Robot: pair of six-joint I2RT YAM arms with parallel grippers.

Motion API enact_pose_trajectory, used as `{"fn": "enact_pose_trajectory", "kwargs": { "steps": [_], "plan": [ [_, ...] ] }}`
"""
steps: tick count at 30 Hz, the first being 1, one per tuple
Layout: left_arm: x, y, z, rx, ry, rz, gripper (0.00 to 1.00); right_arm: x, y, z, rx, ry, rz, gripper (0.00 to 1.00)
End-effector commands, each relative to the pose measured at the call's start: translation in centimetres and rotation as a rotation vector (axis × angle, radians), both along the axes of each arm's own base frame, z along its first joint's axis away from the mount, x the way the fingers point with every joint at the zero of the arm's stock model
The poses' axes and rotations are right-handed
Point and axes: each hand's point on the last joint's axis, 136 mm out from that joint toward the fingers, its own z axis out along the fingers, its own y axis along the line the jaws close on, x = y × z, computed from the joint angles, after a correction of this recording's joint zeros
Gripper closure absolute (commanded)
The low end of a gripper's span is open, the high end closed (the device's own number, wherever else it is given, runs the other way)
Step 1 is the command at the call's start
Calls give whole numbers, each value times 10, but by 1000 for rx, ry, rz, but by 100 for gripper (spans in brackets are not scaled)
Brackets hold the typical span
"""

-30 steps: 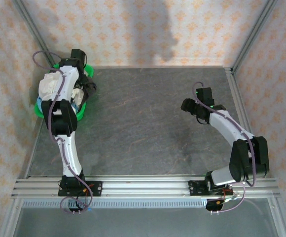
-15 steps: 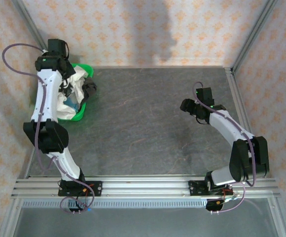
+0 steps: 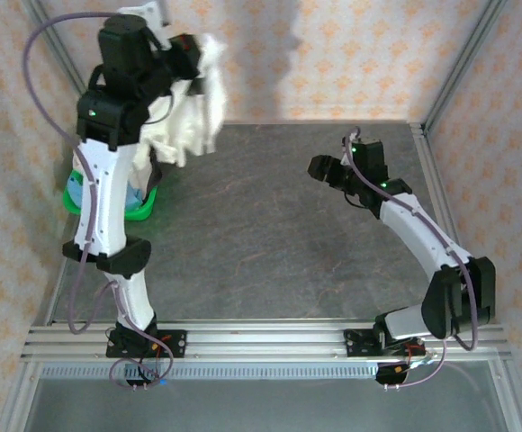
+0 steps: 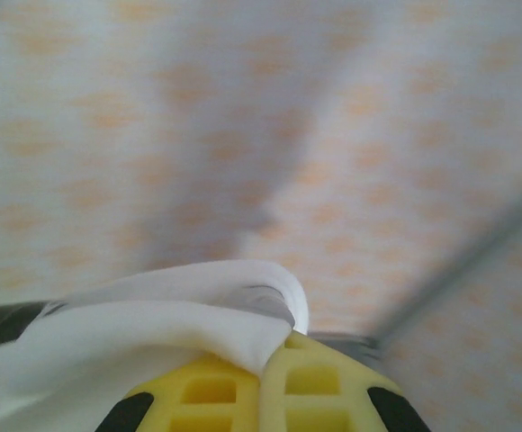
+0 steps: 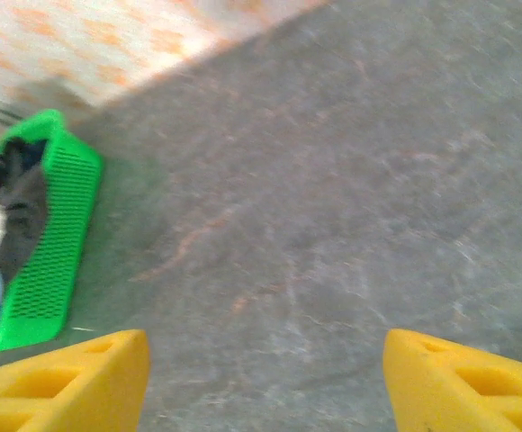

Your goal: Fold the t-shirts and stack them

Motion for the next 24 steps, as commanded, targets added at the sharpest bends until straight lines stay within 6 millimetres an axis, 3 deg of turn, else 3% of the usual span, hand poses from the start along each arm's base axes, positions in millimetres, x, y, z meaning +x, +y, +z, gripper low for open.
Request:
{"fn": "enact_pose_trajectory", "kwargs": {
  "steps": [1,4,6,8,10,12,13,14,17,19,21,24],
  "plan": [
    [-31,-30,48,-35,-164,-110,100,-10,9,62,84,-155,49,31],
    [-16,-25,19,-10,-77,-33,100,-22,4,76,90,-206,39,30],
    [8,-9,-24,46,28,98,100,-27,-1,75,79,-217,24,30],
    [35,3,-81,86,160,190,100,-31,-9,70,56,-222,-5,30],
    [59,14,-138,112,298,248,100,-30,-17,54,16,-187,-43,30],
    [76,20,-202,147,464,262,79,-28,-28,30,-45,-128,-96,30],
    [78,22,-231,173,541,269,62,-26,-35,10,-90,-73,-129,30],
    [78,26,-257,205,609,284,52,-27,-43,-10,-136,-18,-160,30],
    [68,29,-315,286,728,298,43,-34,-61,-60,-245,120,-218,31],
    [57,28,-342,334,769,292,39,-38,-62,-84,-264,183,-218,30],
    [44,24,-359,379,797,288,37,-39,-52,-103,-220,228,-190,30],
    [23,6,-383,433,824,242,37,-30,-27,-114,-161,242,-130,32]
  ]
}}
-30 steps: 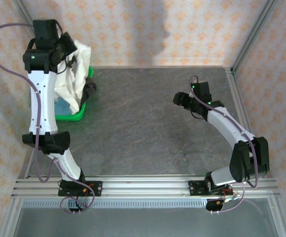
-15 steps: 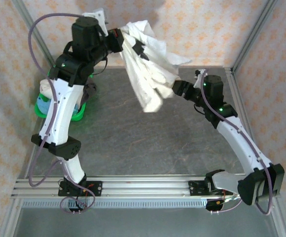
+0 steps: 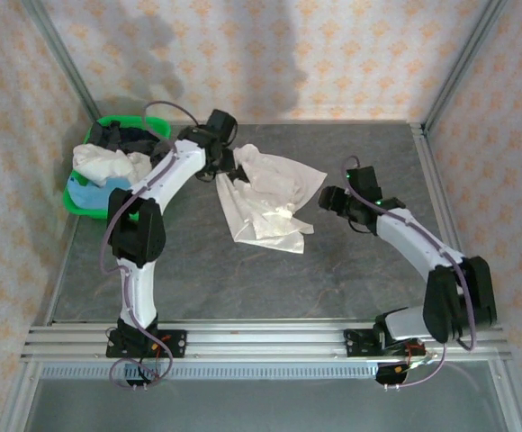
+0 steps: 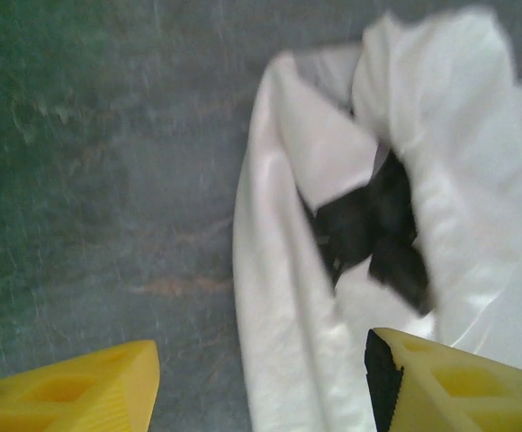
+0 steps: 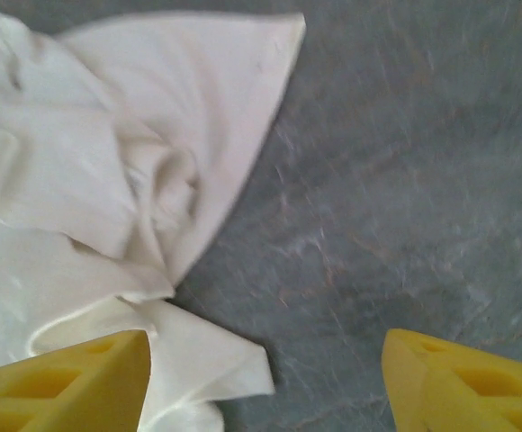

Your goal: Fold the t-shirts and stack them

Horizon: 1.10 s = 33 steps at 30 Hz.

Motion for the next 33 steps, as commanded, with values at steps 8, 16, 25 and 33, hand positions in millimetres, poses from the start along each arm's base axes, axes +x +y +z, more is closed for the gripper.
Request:
{"fn": "enact_pose_trajectory", "kwargs": {
  "steps": [8,16,25,33],
  "plan": [
    [-40,-63,-34,30,37,-150,40,36,84,-21,-12,20,175,34],
    [-20,-58,-29,-96,17,-108,42,30,132,-49,-58,35,285,44],
    [15,-60,-13,-107,-17,-142,41,36,105,-3,-199,-41,237,100],
    [56,-118,-48,-44,26,-262,40,13,72,68,-221,-172,188,100]
  ]
}}
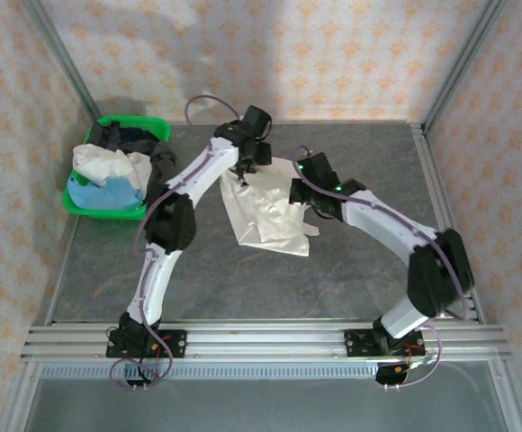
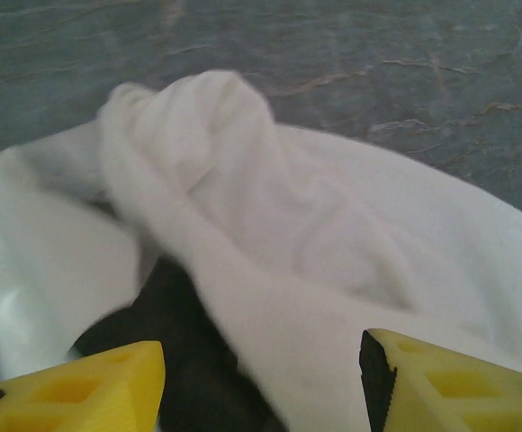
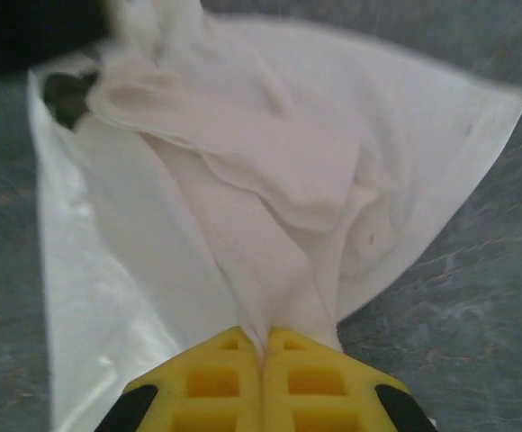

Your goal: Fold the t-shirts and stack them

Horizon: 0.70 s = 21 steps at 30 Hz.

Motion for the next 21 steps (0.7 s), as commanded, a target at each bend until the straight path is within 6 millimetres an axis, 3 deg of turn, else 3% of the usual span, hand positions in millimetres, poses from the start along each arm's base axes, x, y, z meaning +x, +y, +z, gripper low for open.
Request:
{"fn": "enact_pose_trajectory", "kwargs": {
  "steps": [1,3,4,6,8,9,13,17,19,21],
  "plan": [
    [-11,-16,-33,50,109,-73,40,-11,-23,20,-64,-36,-22,100],
    [-12,-30,-35,3,120,-99,44,-16,-25,26,-78,-53,5,100],
    [-13,-34,-33,-8,115,-107,51,-17,-27,27,-93,-57,10,100],
    [-17,-39,-22,-34,102,-121,77,-17,-35,33,-119,-68,4,100],
    [-22,-38,3,-67,76,-120,95,-15,-45,47,-140,-86,-9,100],
    [-25,-35,18,-76,59,-115,100,-14,-51,57,-147,-106,-23,100],
    [-44,-12,96,-111,-55,-87,100,-11,-72,131,-117,-260,-72,100],
    [-80,28,186,-135,-239,-14,100,-17,-75,207,-71,-417,-56,100],
    [-100,53,209,-138,-290,50,100,-17,-71,232,-47,-468,-35,100],
    [-119,76,216,-146,-326,120,100,-14,-60,248,-19,-500,11,100]
  ]
}}
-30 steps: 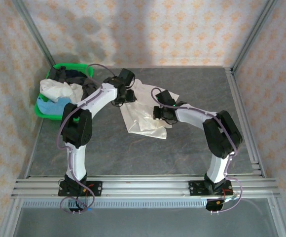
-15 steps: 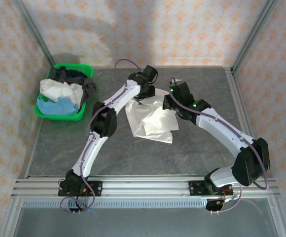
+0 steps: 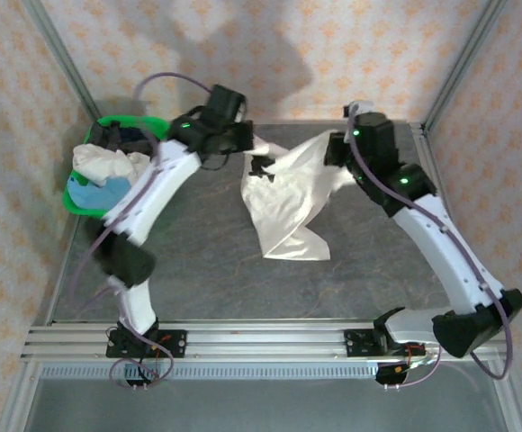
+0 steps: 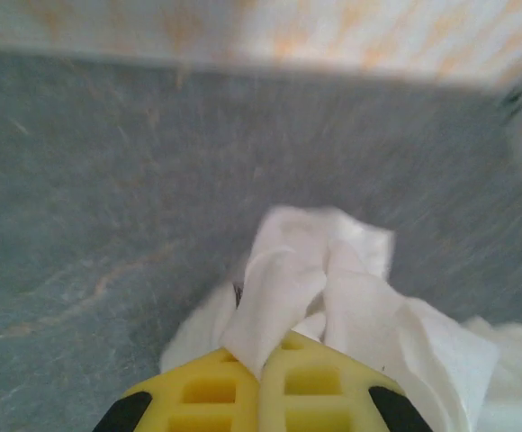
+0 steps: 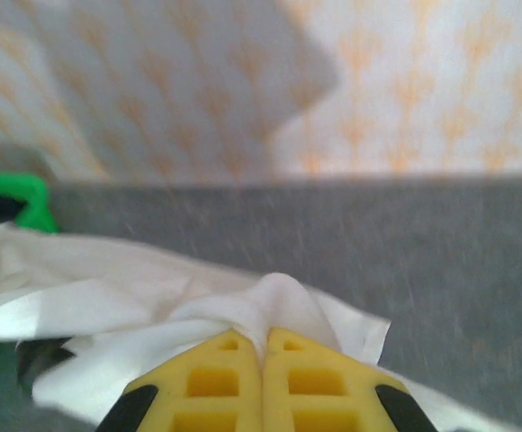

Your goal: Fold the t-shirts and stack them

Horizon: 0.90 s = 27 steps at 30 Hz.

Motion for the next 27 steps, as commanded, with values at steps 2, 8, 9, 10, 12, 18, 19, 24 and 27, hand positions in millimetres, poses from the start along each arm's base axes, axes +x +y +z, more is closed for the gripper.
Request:
{"fn": "enact_pose_trajectory", "kwargs": {
  "steps": [2,8,9,10,12,18,19,24,27],
  "plan": [
    [-32,62,-8,5,-22,223,100,10,20,30,13,-68,93,100],
    [-69,125,-98,83,135,429,89,93,67,-32,-27,72,111,98],
    [-74,132,-112,103,176,441,81,106,69,-43,-47,109,90,88],
    [-78,140,-125,146,215,456,79,119,72,-60,-80,171,71,82],
    [-85,151,-136,233,254,464,67,128,72,-80,-122,275,41,67],
    [-91,137,-168,298,308,297,45,86,64,-117,-198,376,6,38],
    [-91,132,-174,303,317,269,44,68,71,-131,-177,385,52,35],
    [-71,108,-211,343,398,172,40,-16,110,-201,-25,408,296,20],
    [-48,93,-230,353,443,124,40,-46,118,-247,-38,438,331,15]
  ]
}}
